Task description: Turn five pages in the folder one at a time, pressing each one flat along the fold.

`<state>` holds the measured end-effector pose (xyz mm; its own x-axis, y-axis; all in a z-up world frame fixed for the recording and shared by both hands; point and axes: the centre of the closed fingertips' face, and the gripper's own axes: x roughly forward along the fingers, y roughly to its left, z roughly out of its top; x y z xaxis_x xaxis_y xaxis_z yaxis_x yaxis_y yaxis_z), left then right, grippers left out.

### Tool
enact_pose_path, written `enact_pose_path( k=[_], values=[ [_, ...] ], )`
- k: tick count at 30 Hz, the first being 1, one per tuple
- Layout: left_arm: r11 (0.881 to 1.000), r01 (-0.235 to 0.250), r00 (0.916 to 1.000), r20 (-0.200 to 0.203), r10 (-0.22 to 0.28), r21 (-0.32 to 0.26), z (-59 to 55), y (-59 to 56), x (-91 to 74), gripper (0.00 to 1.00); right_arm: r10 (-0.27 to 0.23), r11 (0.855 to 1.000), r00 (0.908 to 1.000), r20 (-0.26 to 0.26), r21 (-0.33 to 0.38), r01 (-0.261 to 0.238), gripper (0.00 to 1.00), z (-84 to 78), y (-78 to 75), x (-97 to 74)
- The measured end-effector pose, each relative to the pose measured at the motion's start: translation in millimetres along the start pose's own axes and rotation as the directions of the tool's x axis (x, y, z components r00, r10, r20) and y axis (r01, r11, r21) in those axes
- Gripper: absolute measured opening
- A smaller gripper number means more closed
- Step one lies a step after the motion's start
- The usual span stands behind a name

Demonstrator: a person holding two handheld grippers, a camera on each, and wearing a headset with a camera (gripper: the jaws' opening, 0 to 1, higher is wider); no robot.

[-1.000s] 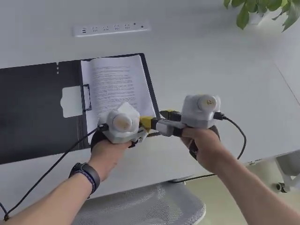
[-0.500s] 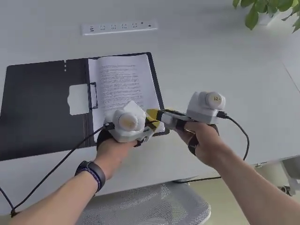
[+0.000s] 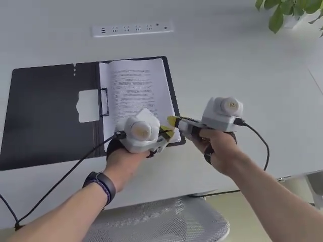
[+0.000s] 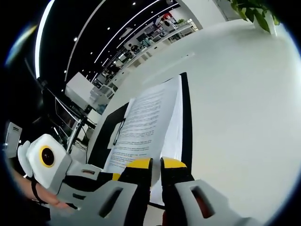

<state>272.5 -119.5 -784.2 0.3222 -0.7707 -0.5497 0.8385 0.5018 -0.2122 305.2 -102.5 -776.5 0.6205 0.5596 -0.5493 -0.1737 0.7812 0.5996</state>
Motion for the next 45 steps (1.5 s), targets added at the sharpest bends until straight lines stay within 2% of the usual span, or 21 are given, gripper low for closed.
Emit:
enact_pose_path(
  k=[7, 14, 20, 23, 29, 34, 39, 44, 45],
  values=[
    [1.000, 0.007, 1.0000, -0.001, -0.007, 0.001, 1.2, -1.0, -0.5, 0.00, 0.002, 1.000, 1.0000, 0.006, 0.012, -0.002, 0.01, 2.8, -3.8, 1.2],
    [1.000, 0.005, 0.9999, -0.010, -0.005, 0.007, 2.2, 0.2, -3.9, 0.14, 0.012, 1.000, 0.9999, 0.003, 0.020, -0.012, 0.00, 4.7, -3.9, 2.3],
    [1.000, -0.011, 0.9998, -0.018, 0.011, -0.006, 1.5, 8.0, -14.7, 0.26, 0.011, 1.000, 0.9999, 0.007, 0.020, -0.011, 0.00, 9.0, -7.7, 4.1],
    [1.000, -0.025, 0.9995, -0.020, 0.025, 0.000, 0.7, 11.5, -20.1, 0.29, 0.006, 0.998, 0.9999, 0.010, 0.055, -0.006, 0.00, 10.4, -10.0, 4.7],
    [0.998, -0.062, 0.9977, -0.028, 0.062, -0.011, -4.8, 22.6, -35.7, 0.40, 0.012, 0.999, 0.9998, 0.013, 0.032, -0.012, 0.00, 13.5, 2.6, 2.4],
    [0.996, -0.084, 0.9964, -0.017, 0.084, -0.023, -6.8, 31.5, -49.6, 0.41, 0.028, 0.999, 0.9993, 0.023, 0.015, -0.029, 0.00, 18.6, 17.0, 1.6],
    [0.993, -0.112, 0.9937, -0.001, 0.112, -0.036, -7.7, 44.2, -66.5, 0.42, 0.069, 0.997, 0.9972, 0.029, -0.021, -0.068, 0.00, 21.7, 40.8, 3.1],
    [0.989, -0.140, 0.9899, 0.011, 0.141, -0.052, -9.4, 56.5, -82.4, 0.44, 0.098, 0.995, 0.9947, 0.030, -0.033, -0.097, 0.00, 23.1, 56.8, 7.0],
    [0.988, -0.145, 0.9892, 0.014, 0.146, -0.055, -9.6, 58.6, -85.3, 0.44, 0.104, 0.994, 0.9941, 0.030, -0.036, -0.103, 0.00, 24.7, 55.1, 7.1]
  ],
)
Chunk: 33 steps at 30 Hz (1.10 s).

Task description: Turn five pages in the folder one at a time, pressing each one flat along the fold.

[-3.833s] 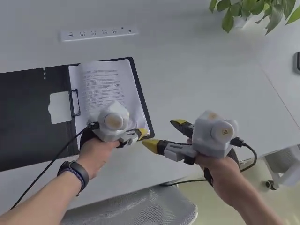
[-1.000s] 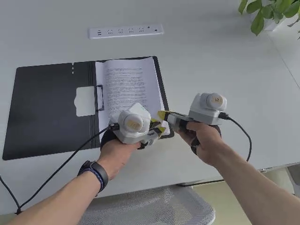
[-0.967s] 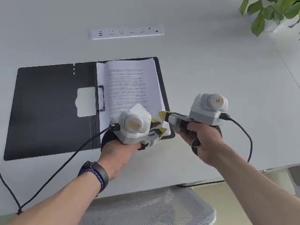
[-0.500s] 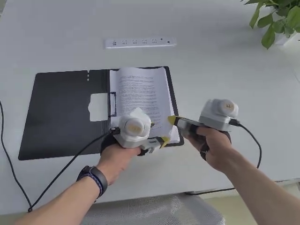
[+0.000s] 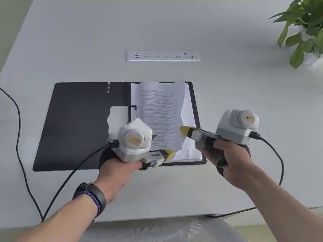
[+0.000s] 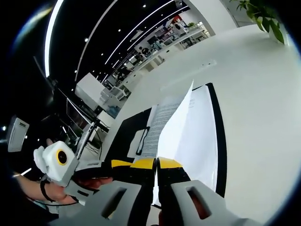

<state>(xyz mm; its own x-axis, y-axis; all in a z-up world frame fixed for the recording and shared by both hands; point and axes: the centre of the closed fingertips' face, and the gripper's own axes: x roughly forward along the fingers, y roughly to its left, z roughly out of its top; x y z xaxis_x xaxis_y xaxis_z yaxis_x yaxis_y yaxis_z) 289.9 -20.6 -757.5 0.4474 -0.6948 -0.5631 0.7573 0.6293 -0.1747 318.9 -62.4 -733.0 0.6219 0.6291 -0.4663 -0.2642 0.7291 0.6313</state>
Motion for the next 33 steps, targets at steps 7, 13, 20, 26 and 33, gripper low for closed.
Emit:
enact_pose_path(
  k=[7, 13, 20, 26, 33],
  values=[
    [0.999, -0.037, 0.9992, 0.015, 0.037, -0.017, -3.6, 20.5, -21.0, 0.46, 0.029, 0.999, 0.9996, -0.001, -0.020, -0.029, 0.00, -0.1, 13.6, 12.7],
    [0.996, -0.071, 0.9968, 0.031, 0.073, -0.046, -6.8, 41.2, -42.9, 0.47, 0.062, 0.997, 0.9980, -0.002, -0.036, -0.063, 0.00, 0.5, 30.7, 26.9],
    [0.993, -0.106, 0.9936, 0.034, 0.108, -0.055, -14.9, 63.4, -69.3, 0.49, 0.119, 0.990, 0.9926, -0.022, -0.076, -0.120, 0.00, -1.4, 61.3, 44.0],
    [0.986, -0.139, 0.9889, 0.039, 0.143, -0.089, -26.8, 81.5, -93.5, 0.50, 0.161, 0.982, 0.9860, -0.043, -0.097, -0.164, 0.00, -6.1, 84.2, 57.2],
    [0.979, -0.171, 0.9834, 0.040, 0.177, -0.111, -38.7, 93.6, -116.0, 0.53, 0.202, 0.969, 0.9753, -0.089, -0.127, -0.212, 0.00, -15.6, 110.5, 71.7]
  ],
)
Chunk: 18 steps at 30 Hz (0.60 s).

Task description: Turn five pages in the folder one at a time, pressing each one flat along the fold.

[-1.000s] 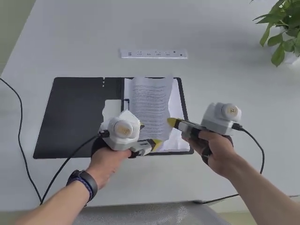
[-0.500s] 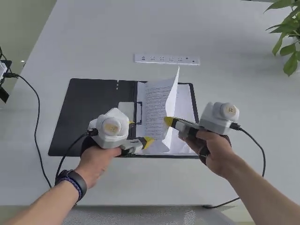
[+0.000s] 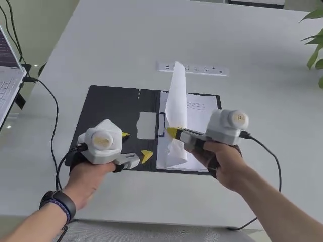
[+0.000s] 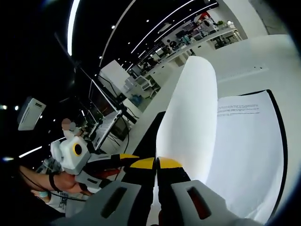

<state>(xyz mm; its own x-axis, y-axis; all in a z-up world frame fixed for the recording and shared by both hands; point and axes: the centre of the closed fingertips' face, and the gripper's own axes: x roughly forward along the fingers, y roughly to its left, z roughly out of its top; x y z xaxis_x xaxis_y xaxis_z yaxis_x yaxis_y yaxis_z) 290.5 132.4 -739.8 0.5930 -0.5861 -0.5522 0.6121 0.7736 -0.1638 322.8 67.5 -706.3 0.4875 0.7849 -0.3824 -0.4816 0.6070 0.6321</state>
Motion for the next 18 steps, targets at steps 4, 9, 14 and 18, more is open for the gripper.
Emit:
enact_pose_path(
  k=[4, 9, 14, 18],
  values=[
    [1.000, -0.014, 0.9999, 0.001, 0.014, -0.012, -5.6, 11.9, -11.3, 0.55, 0.020, 1.000, 0.9996, -0.018, -0.011, -0.020, 0.00, -2.2, 10.0, 10.7],
    [0.999, -0.042, 0.9991, -0.005, 0.042, -0.018, -15.2, 25.0, -26.4, 0.56, 0.044, 0.999, 0.9982, -0.042, -0.024, -0.045, 0.00, -5.6, 22.5, 27.9],
    [0.996, -0.073, 0.9973, 0.004, 0.073, -0.050, -20.8, 39.8, -41.1, 0.57, 0.064, 0.996, 0.9952, -0.074, -0.050, -0.068, 0.00, -9.0, 36.5, 45.6],
    [0.994, -0.089, 0.9960, 0.005, 0.089, -0.059, -26.4, 46.6, -50.4, 0.58, 0.081, 0.995, 0.9921, -0.095, -0.051, -0.086, 0.00, -12.3, 44.6, 61.7]
  ],
)
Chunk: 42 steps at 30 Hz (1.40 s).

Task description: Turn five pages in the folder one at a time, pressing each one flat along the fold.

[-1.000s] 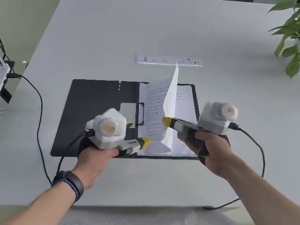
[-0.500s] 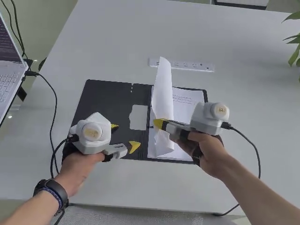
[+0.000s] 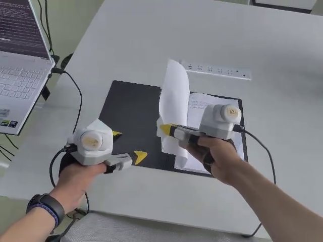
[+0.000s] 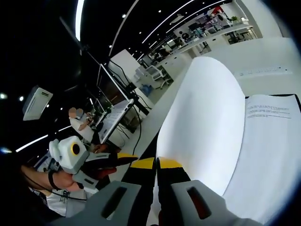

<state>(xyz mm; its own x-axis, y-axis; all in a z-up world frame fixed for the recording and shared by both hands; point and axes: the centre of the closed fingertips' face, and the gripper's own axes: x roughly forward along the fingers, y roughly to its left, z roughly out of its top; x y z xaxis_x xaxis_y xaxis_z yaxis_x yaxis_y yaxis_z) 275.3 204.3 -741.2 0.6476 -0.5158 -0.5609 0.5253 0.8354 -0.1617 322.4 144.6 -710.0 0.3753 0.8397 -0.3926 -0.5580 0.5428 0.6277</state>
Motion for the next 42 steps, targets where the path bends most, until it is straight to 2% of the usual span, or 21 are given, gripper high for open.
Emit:
enact_pose_path(
  k=[4, 10, 12, 16, 22, 25, 36, 42],
  values=[
    [1.000, -0.013, 0.9999, 0.004, 0.013, -0.019, -2.9, 7.1, -5.4, 0.59, 0.012, 1.000, 0.9995, -0.031, 0.000, -0.012, 0.00, -7.1, 7.4, 18.9],
    [0.999, -0.023, 0.9997, 0.004, 0.023, -0.027, -5.6, 10.6, -11.3, 0.59, 0.047, 0.999, 0.9969, -0.063, 0.010, -0.046, 0.00, -13.7, 21.0, 43.7],
    [0.999, -0.028, 0.9996, 0.005, 0.028, -0.028, -6.6, 11.5, -13.6, 0.59, 0.048, 0.999, 0.9961, -0.075, 0.012, -0.047, 0.00, -16.1, 21.4, 52.9],
    [0.999, -0.034, 0.9994, 0.004, 0.034, -0.039, -9.7, 14.6, -16.6, 0.59, 0.038, 0.999, 0.9946, -0.097, 0.040, -0.034, 0.00, -22.5, 13.2, 66.0],
    [0.998, -0.042, 0.9991, -0.002, 0.042, -0.050, -15.5, 16.8, -19.3, 0.59, 0.012, 0.993, 0.9905, -0.137, 0.116, 0.004, 0.00, -41.2, -2.8, 85.3],
    [0.997, -0.047, 0.9989, -0.002, 0.047, -0.059, -16.9, 17.2, -20.4, 0.59, 0.005, 0.980, 0.9886, -0.151, 0.199, 0.025, 0.00, -50.8, -11.6, 92.7],
    [0.995, -0.055, 0.9985, -0.003, 0.055, -0.078, -20.8, 18.8, -21.9, 0.58, -0.037, 0.976, 0.9792, -0.199, 0.204, 0.079, 0.00, -70.2, -26.7, 104.7],
    [0.995, -0.057, 0.9984, -0.005, 0.057, -0.081, -21.5, 18.8, -21.6, 0.58, -0.049, 0.974, 0.9784, -0.201, 0.206, 0.091, 0.01, -71.1, -29.1, 107.1]
  ],
)
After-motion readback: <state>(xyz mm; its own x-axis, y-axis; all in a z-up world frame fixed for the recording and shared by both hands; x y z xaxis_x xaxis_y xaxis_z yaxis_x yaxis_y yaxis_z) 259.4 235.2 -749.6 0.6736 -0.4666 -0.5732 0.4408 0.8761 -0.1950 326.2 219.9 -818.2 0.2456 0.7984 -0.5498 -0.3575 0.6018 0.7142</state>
